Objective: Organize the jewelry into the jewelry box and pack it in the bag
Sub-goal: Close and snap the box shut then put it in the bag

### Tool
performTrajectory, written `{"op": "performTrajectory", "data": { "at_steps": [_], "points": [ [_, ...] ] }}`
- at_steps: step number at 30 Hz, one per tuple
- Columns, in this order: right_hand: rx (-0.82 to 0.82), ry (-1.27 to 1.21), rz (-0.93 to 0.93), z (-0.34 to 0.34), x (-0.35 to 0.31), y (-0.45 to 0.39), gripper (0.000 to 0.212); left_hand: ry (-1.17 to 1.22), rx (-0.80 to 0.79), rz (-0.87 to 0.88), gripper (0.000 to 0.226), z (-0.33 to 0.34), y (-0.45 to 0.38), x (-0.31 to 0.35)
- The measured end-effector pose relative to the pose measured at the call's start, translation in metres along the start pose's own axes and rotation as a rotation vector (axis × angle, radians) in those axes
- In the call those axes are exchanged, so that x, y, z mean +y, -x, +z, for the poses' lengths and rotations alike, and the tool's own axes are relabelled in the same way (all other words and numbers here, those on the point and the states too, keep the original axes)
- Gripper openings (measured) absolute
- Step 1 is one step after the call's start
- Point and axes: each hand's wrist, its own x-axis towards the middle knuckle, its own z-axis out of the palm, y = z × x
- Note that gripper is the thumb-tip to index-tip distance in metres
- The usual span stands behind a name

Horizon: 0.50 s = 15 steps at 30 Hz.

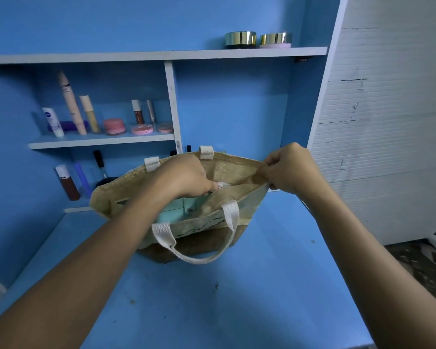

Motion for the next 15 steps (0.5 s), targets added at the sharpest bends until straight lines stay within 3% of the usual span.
{"op": "performTrajectory", "data": {
  "at_steps": [4,15],
  "points": [
    [0.021,0.056,0.012,-0.002,0.0,-0.005,0.019,-0.033,0.032,-0.076,0.037,-0.01,0.011,-0.023],
    [0.012,0.096,0.024,-0.004,-0.004,-0.013,0.019,-0.183,0.152,-0.41,0.032,-0.055,0.042,-0.109]
  ]
}}
